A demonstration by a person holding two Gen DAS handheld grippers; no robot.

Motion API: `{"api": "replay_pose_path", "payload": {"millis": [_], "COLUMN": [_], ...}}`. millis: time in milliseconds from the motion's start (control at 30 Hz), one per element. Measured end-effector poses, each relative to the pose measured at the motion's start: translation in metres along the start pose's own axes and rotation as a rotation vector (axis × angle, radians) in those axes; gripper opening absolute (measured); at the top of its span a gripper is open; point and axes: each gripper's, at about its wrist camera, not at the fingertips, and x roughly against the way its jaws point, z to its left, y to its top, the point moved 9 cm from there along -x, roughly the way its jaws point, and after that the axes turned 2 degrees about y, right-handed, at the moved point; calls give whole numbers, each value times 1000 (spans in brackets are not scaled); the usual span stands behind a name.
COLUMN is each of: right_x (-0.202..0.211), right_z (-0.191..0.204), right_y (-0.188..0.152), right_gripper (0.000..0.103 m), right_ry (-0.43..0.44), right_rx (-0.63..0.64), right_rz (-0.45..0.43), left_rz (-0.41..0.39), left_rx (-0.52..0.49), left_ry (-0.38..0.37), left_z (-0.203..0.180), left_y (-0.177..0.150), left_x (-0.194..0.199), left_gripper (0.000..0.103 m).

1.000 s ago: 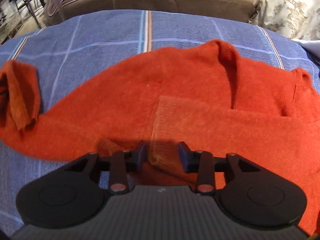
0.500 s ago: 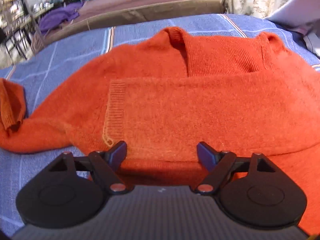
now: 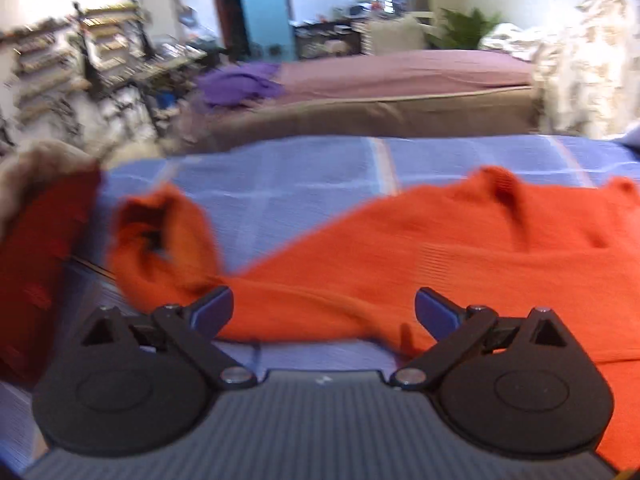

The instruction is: Fold small clothes

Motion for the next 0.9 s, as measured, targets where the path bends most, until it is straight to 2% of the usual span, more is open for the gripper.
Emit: {"api": "replay_pose_path", "payload": {"millis": [67,167,233,300,333,367,400,433,500,567,633,733,800,900], "right_x": [-1,-3,-4,-4,-3,-1,0,2,3,4,2,2,6,11], "right_z": [4,8,11,14,16,17,18,18,15,13,12,12,15,18], "right_y": [0,-1,-1,0,1,1,2,2,0,-2,-5,-5,-2,1], "right_gripper": [101,101,101,101,101,101,101,100,100,99,96,93,93,93], "right_ry": [8,24,29,36,37,37,38,36,27,25,28,37,46,55], "right_rx": [-1,-26,-31,-27,-20,-15,-10,-7,-10,-25,-42,-63,-76,-82], "right_rz": [17,33,41,46,46,43,40,41,43,46,58,59,42,21], "left_rz": [14,93,130,172,183,193,203,197,129,3,-132,-253,-322,-316], "left_rx": [-39,-80,-98,-104,-109,-99,-72,-27,76,132,177,229,193,98], "left_ry": [121,250,302,314,297,273,244,193,79,0,-91,-236,-401,-621], "left_z": [33,68,80,83,81,79,77,74,66,61,58,52,28,-30], "left_y": [8,14,14,14,15,18,22,26,48,83,125,177,197,184], "left_x": [-18,-59,-86,-110,-119,-125,-127,-123,-100,-61,-8,67,127,195], "left_gripper": [99,99,99,97,81,45,16,7,6,6,6,6,6,6]}}
